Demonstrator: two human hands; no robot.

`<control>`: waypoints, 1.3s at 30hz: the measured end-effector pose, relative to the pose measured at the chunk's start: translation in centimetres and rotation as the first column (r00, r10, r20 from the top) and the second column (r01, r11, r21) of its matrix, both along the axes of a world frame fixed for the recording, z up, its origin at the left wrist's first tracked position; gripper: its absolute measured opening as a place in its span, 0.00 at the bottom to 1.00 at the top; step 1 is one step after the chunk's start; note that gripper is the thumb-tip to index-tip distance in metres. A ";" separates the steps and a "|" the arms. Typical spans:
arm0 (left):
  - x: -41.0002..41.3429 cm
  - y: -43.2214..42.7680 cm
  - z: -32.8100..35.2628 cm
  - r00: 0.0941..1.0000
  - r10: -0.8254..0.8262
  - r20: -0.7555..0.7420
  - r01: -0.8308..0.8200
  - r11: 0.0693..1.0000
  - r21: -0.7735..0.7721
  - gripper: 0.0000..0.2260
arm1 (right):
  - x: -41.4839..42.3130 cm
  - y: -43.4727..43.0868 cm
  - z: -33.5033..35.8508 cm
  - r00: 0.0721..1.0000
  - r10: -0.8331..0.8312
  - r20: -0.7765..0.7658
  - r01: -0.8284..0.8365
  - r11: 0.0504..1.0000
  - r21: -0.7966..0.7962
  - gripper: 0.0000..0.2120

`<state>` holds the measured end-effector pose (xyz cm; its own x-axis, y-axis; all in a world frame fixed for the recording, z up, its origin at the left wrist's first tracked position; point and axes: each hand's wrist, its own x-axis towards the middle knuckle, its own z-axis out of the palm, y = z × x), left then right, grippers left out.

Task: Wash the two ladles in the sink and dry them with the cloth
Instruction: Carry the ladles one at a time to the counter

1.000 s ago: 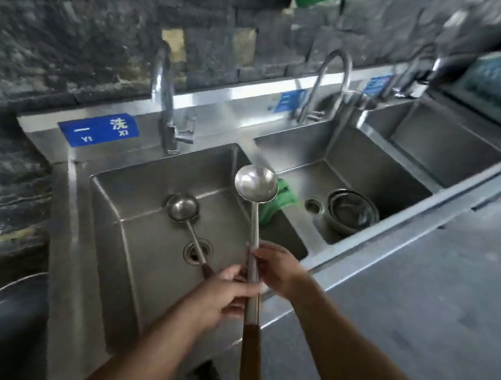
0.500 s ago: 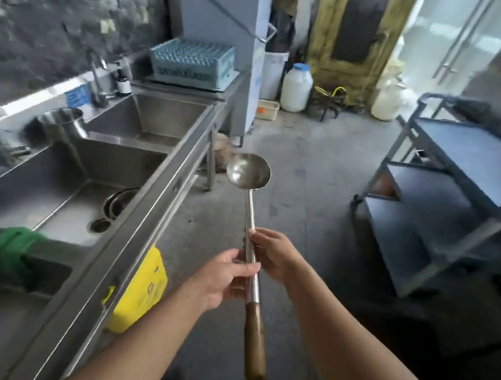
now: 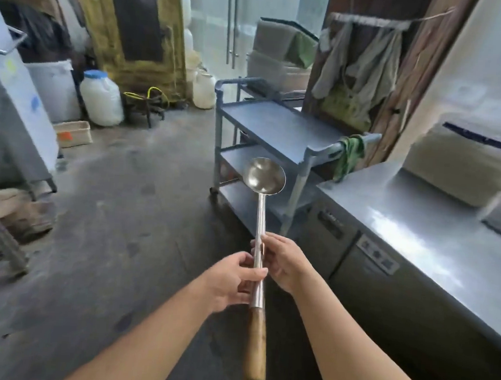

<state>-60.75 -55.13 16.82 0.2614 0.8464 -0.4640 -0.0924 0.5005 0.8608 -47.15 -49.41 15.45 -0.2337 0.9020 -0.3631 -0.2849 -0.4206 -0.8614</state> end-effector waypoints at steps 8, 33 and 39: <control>9.6 14.5 0.3 0.962 -0.272 -0.005 0.272 0.962 0.005 0.12 | 10.7 10.1 0.1 0.951 -0.308 0.027 0.308 0.951 0.008 0.11; 49.7 40.4 -6.8 0.799 -0.591 -0.109 0.572 0.803 -0.167 0.13 | 49.6 29.8 -7.6 0.736 -0.676 -0.010 0.666 0.727 -0.166 0.11; 55.3 44.6 -9.7 0.756 -0.634 -0.161 0.601 0.771 -0.211 0.06 | 54.3 33.1 -9.6 0.675 -0.738 0.029 0.721 0.649 -0.243 0.10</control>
<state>-5.49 -10.48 7.16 0.5873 0.4575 -0.6676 0.4527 0.4981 0.7396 7.13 -16.26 5.82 0.4342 0.6910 -0.5779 -0.6333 -0.2221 -0.7413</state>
